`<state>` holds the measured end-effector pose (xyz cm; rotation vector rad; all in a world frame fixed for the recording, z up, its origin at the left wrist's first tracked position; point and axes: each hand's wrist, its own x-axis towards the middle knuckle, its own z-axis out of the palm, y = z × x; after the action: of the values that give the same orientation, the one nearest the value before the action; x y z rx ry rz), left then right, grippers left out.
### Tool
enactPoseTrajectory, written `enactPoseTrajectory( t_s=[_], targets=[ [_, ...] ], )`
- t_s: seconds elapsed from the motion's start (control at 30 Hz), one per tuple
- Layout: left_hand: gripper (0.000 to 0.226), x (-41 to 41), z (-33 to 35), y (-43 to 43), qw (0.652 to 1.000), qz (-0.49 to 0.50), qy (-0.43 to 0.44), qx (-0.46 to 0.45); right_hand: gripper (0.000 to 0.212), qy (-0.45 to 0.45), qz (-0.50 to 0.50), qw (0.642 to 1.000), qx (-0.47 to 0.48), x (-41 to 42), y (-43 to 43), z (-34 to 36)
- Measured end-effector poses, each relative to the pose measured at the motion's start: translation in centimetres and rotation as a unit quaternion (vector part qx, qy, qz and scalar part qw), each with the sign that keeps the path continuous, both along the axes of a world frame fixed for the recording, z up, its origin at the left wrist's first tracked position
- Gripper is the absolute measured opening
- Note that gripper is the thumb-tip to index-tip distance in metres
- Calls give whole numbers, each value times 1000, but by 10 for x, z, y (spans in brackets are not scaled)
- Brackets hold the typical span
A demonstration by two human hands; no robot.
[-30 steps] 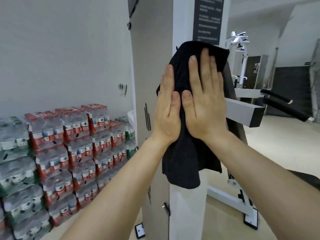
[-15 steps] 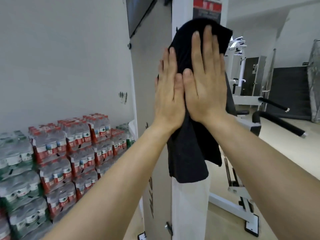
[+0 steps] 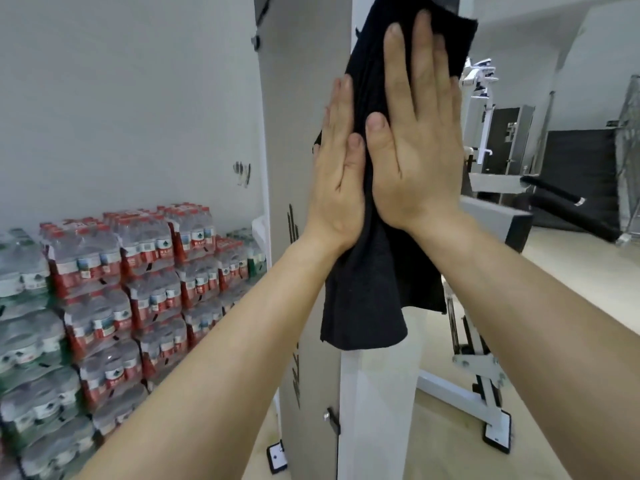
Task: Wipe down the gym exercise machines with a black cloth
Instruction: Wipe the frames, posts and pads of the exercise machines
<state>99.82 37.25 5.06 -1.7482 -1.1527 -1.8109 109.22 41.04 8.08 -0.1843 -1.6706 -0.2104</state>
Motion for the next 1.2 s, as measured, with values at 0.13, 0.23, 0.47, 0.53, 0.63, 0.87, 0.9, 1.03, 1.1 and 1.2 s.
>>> enactPoseTrajectory(
  t_s=[0.13, 0.23, 0.47, 0.53, 0.63, 0.87, 0.9, 1.03, 1.1, 1.2],
  targets=[
    [55, -3, -71, -3, 1000, 17, 2, 1, 59, -17, -3, 1000, -12, 3, -1, -75],
    [55, 0, -119, -7, 999, 36, 7, -5, 60, -37, -11, 999, -17, 5, 3, -125],
    [57, 10, -204, -20, 994, 102, 1, -47, 61, -82, -16, 995, -55, 10, 5, -225],
    [58, 10, -214, -30, 989, 122, 4, -83, 62, -98, -27, 992, -72, 13, 1, -240],
    [56, 11, -197, -41, 987, 121, 12, -105, 63, -112, -24, 990, -77, 16, -3, -221],
    [54, 31, -165, -20, 989, -23, -140, -48, 60, -71, -23, 995, -60, 10, -1, -182],
    [54, 30, -173, -17, 990, -17, -136, -39, 59, -68, -22, 996, -57, 9, 1, -189],
    [54, 25, -212, -11, 996, 7, -91, -13, 60, -70, -20, 996, -47, 10, 10, -235],
    [53, 21, -233, -12, 997, 33, -68, -10, 61, -73, -22, 996, -45, 11, 14, -259],
    [56, 19, -260, -15, 996, 72, -44, -13, 62, -74, -23, 996, -41, 11, 19, -286]
  ],
)
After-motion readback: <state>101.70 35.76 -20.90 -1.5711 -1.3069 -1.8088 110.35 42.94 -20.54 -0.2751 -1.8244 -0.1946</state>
